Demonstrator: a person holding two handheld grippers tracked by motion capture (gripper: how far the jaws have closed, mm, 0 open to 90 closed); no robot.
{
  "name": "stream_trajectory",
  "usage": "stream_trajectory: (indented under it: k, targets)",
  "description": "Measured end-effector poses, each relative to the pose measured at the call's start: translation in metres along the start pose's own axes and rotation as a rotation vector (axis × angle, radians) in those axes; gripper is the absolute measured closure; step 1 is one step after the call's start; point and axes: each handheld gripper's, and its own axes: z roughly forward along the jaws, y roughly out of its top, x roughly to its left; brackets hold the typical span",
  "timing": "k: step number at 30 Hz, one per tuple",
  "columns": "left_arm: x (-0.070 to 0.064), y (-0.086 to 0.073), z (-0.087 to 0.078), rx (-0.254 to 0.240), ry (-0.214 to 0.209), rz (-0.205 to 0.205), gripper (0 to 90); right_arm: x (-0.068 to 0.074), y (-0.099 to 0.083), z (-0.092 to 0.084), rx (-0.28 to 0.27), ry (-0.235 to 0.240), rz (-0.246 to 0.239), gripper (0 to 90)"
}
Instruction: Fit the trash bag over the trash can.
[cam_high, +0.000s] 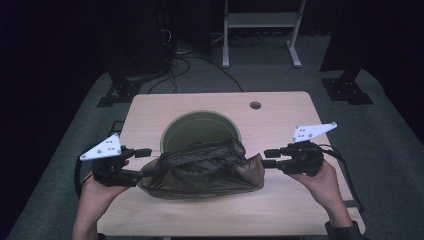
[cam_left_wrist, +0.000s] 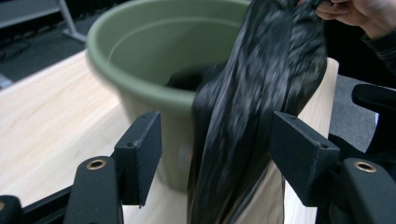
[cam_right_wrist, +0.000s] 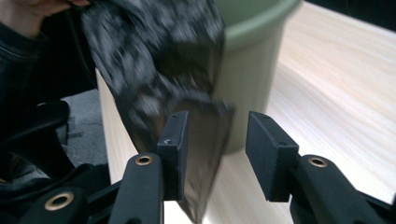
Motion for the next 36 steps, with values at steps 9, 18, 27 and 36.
stream_trajectory:
  k: [9, 18, 27, 36]
  targets:
    - [0.005, 0.037, 0.040, 0.002, -0.086, 0.046, 36.2, 0.005, 0.022, 0.011, -0.029, 0.034, -0.039, 58.3]
    - [0.007, 0.048, 0.063, 0.036, -0.200, 0.062, 81.0, 0.006, 0.028, 0.011, -0.046, 0.042, -0.048, 58.4]
    - [0.013, 0.051, 0.037, -0.072, -0.105, 0.057, 89.9, 0.005, 0.030, 0.010, -0.057, 0.058, -0.036, 55.7]
    - [0.023, 0.047, 0.014, -0.118, -0.010, 0.040, 89.9, 0.007, 0.037, 0.011, -0.059, 0.061, -0.046, 54.3]
